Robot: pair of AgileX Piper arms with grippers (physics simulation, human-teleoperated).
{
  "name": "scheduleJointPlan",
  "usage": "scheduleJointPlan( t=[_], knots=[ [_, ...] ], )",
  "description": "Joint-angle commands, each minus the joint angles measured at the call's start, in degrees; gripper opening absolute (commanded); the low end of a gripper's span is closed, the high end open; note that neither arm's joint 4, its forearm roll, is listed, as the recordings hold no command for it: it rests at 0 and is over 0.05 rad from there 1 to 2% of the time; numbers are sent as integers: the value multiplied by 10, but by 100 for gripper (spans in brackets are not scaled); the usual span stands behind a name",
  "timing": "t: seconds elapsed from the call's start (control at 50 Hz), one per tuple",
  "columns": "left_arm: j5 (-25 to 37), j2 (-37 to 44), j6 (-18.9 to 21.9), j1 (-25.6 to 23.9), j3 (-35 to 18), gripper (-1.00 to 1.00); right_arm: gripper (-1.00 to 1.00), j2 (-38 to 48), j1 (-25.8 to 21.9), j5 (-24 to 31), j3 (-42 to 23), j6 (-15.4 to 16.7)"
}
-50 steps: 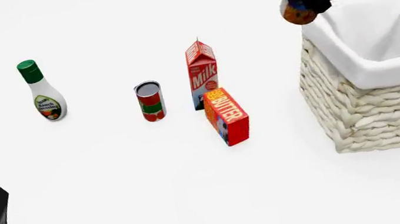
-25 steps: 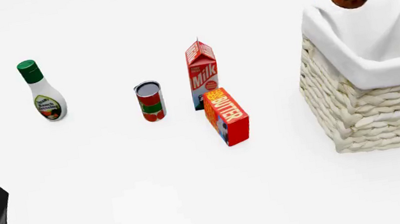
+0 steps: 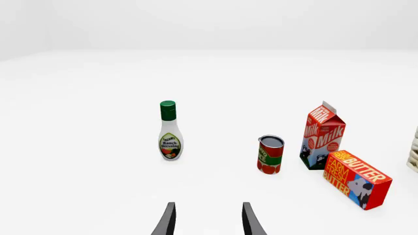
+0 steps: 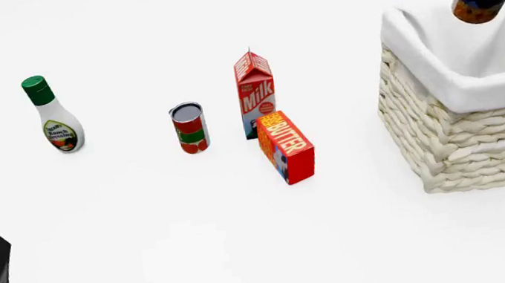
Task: Pick the alphabet soup and place it in the basket.
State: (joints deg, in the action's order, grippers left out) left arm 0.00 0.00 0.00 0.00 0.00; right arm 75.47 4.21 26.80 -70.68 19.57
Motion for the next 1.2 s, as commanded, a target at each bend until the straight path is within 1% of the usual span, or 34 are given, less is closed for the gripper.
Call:
scheduleJointPlan(
  t=[0.02,0.3,0.42,0.78,0.8,1.2],
  knots=[
    [0,0,0,0,0,100,-100,17,35,-28,10,-9],
    [0,0,0,0,0,100,-100,42,51,-60,28,-2],
    [0,0,0,0,0,100,-100,57,51,-71,30,-1],
    [0,0,0,0,0,100,-100,94,65,-93,19,2],
    [0,0,0,0,0,100,-100,100,64,-93,16,-2],
    [0,0,0,0,0,100,-100,126,60,-126,43,3]
  ],
)
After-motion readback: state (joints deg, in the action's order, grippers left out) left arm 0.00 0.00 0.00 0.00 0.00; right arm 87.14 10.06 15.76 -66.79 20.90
